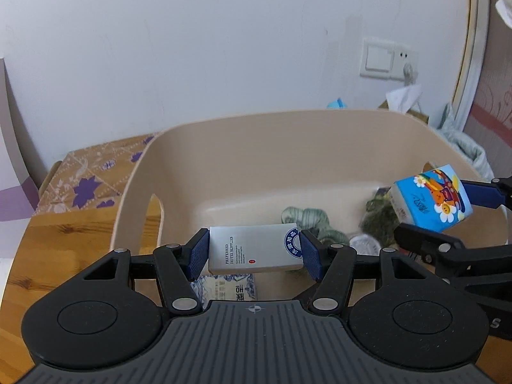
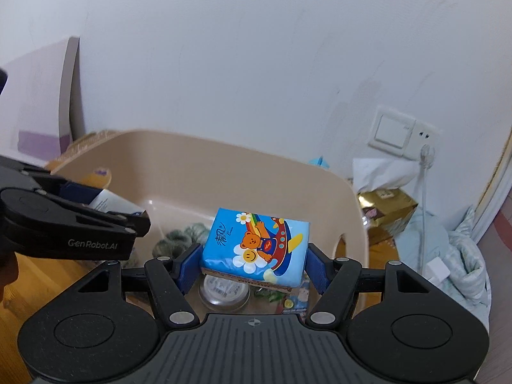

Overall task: Organize objects
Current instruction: 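Lift the white card box and tissue pack and carry both over the bin, then open both tools to drop the white box and tissue pack into the bin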

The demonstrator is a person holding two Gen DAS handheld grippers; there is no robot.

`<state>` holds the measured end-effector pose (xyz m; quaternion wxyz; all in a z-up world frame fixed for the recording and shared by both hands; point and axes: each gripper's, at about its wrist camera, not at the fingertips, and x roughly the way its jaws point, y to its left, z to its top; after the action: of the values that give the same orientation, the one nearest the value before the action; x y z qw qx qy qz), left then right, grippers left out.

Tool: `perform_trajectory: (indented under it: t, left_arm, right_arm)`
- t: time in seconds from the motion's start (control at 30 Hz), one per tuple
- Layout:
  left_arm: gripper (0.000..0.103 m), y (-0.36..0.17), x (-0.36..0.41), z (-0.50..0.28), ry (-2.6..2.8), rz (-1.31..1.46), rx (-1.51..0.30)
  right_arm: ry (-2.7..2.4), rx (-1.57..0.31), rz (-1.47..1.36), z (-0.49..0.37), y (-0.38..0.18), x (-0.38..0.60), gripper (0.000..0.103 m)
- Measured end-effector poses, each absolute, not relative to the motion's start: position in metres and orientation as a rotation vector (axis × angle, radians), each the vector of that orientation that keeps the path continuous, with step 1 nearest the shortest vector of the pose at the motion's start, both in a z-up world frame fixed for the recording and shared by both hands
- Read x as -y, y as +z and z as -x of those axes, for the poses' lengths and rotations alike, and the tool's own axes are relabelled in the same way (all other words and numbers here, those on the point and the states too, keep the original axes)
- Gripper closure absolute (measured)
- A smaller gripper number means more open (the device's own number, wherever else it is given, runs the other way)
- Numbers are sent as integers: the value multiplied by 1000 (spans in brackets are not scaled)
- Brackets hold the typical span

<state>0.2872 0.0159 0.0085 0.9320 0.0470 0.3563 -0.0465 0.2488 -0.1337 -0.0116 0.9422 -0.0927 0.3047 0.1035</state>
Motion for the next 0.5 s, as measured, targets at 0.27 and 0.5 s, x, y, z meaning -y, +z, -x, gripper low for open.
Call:
perform_trajectory:
  t: [0.27, 0.5]
  left_arm:
    - [41, 2, -13, -289, -79, -122, -752]
    - [31, 11, -16, -281, -82, -101, -744]
  right_arm:
    - [230, -629, 162, -250, -12, 136, 33]
    - [235, -608, 158, -245, -7, 136, 25]
